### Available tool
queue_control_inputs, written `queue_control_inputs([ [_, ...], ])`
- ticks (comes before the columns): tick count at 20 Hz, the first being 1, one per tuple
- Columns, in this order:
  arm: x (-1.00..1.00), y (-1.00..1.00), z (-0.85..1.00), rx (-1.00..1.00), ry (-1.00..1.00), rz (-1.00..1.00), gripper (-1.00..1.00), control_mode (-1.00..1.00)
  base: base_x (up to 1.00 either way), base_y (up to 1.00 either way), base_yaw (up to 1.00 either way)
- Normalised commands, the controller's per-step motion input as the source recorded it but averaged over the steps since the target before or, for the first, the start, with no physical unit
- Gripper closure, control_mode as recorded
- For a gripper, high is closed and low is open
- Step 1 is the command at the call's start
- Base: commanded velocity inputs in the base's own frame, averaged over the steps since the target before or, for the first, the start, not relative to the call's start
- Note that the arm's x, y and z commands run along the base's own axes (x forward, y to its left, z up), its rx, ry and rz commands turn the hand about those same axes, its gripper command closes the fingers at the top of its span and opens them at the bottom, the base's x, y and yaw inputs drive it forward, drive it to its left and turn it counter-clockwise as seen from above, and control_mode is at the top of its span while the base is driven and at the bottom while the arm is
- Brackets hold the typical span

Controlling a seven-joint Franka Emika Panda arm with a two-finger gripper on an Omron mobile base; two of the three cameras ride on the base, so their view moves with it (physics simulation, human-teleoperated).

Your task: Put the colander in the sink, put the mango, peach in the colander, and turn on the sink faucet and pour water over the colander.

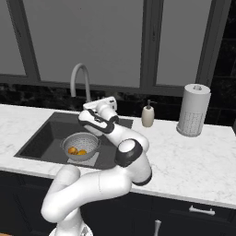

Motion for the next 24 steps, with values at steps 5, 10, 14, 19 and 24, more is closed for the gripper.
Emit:
queue_control_inputs([
  [5, 0.11, 0.13, -0.30, 0.00, 0.00, 0.00, -1.00, -1.00, 0.00, 0.00, 0.00],
  [10, 0.25, 0.04, -0.07, 0.00, 0.00, 0.00, -1.00, -1.00, 0.00, 0.00, 0.00],
  [14, 0.25, 0.00, -0.04, 0.00, 0.00, 0.00, -1.00, -1.00, 0.00, 0.00, 0.00],
  [19, 0.24, 0.00, -0.12, 0.00, 0.00, 0.00, -1.00, -1.00, 0.00, 0.00, 0.00],
  [24, 0.29, 0.00, -0.07, 0.00, 0.00, 0.00, -1.00, -1.00, 0.00, 0.00, 0.00],
])
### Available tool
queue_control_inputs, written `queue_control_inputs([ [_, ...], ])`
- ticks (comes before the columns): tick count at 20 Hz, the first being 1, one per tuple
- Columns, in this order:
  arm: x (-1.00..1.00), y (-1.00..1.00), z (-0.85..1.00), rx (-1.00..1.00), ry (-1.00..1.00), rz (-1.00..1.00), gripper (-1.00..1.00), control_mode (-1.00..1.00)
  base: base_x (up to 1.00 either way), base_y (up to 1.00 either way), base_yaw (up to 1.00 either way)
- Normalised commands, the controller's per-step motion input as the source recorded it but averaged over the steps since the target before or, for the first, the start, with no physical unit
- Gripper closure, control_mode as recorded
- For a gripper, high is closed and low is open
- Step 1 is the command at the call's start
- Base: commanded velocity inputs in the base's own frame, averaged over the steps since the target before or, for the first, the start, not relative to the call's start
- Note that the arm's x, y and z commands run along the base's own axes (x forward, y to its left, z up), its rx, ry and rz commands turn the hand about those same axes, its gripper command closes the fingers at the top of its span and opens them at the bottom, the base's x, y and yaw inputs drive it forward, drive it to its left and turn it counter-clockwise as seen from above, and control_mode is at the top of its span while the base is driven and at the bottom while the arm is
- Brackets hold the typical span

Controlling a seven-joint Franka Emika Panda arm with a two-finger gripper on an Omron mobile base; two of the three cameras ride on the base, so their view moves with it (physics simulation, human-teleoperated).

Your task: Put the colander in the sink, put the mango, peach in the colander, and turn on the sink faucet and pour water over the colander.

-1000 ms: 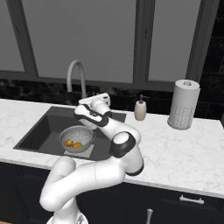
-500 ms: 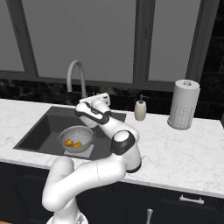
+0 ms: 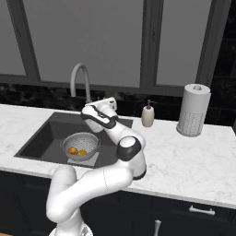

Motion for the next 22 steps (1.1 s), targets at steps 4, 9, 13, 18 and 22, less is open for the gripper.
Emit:
queue_control_inputs([
  [4, 0.25, 0.00, -0.09, 0.00, 0.00, 0.00, -1.00, -1.00, 0.00, 0.00, 0.00],
  [9, 0.18, 0.00, -0.20, 0.00, 0.01, 0.00, -1.00, -1.00, 0.00, 0.00, 0.00],
  [13, 0.23, 0.00, -0.18, 0.00, 0.00, 0.00, -1.00, -1.00, 0.00, 0.00, 0.00],
  [18, 0.28, 0.00, -0.05, 0.00, 0.00, 0.00, -1.00, -1.00, 0.00, 0.00, 0.00],
  [22, 0.24, 0.00, 0.00, 0.00, 0.00, 0.00, -1.00, -1.00, 0.00, 0.00, 0.00],
])
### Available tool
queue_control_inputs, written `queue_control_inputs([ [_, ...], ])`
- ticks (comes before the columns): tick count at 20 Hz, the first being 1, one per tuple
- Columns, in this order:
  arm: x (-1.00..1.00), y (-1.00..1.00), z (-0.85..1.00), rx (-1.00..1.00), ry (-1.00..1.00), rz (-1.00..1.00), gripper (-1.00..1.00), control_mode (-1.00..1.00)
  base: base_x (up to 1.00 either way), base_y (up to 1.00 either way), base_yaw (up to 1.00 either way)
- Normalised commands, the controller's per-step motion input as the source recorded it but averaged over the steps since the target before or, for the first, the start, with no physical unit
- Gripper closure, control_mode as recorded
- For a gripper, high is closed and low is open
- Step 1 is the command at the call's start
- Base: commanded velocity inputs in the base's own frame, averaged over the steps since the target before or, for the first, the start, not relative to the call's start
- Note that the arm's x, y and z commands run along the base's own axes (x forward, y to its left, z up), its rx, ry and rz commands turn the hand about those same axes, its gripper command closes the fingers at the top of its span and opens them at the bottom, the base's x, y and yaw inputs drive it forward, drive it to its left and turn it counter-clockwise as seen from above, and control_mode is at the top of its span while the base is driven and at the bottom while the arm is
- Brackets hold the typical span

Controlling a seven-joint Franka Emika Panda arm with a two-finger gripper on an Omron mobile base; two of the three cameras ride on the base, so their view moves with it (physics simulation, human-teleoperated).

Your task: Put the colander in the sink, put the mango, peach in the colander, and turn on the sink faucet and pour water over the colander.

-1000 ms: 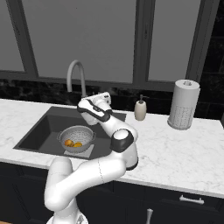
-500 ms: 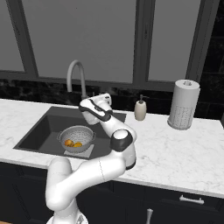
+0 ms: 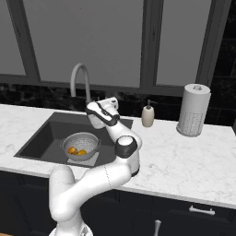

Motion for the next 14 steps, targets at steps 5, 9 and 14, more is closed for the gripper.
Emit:
queue_control_inputs([
  [5, 0.22, 0.00, 0.00, 0.00, 0.00, 0.00, -1.00, -1.00, 0.00, 0.00, 0.00],
  [9, 0.18, 0.02, 0.00, 0.00, 0.00, 0.00, -1.00, -1.00, 0.00, 0.00, 0.00],
  [14, 0.17, 0.01, 0.00, 0.00, 0.00, 0.00, -1.00, -1.00, 0.00, 0.00, 0.00],
])
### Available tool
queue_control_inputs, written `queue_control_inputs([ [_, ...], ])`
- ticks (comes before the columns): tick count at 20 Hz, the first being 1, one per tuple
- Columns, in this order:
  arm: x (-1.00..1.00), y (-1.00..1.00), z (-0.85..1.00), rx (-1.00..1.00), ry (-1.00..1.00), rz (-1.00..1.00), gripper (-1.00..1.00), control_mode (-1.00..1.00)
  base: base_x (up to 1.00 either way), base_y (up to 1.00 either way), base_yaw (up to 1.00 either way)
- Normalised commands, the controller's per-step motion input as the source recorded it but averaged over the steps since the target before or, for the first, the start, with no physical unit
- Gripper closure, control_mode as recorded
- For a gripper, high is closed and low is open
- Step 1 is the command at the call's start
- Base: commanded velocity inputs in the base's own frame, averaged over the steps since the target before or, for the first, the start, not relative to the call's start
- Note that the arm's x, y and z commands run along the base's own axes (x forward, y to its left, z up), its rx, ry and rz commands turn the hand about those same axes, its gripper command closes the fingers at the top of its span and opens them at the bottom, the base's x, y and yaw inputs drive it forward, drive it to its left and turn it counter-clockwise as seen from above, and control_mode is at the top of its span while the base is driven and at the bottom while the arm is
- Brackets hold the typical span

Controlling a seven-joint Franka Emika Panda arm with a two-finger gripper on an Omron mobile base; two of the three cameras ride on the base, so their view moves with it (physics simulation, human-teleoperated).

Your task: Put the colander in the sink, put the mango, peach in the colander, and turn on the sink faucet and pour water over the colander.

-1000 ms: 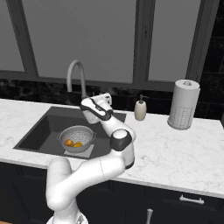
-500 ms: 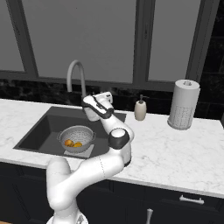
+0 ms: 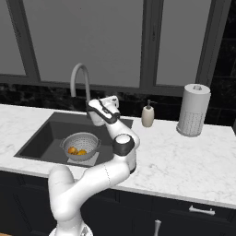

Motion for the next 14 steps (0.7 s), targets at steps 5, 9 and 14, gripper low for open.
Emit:
queue_control_inputs([
  [5, 0.23, 0.02, -0.07, 0.00, 0.01, 0.00, 1.00, -1.00, 0.00, 0.00, 0.00],
  [9, 0.26, -0.07, -0.12, 0.00, 0.04, -0.02, 1.00, -1.00, 0.00, 0.00, 0.00],
  [14, 0.19, -0.43, -0.09, -0.04, 0.06, -0.03, 1.00, -1.00, 0.00, 0.00, 0.00],
])
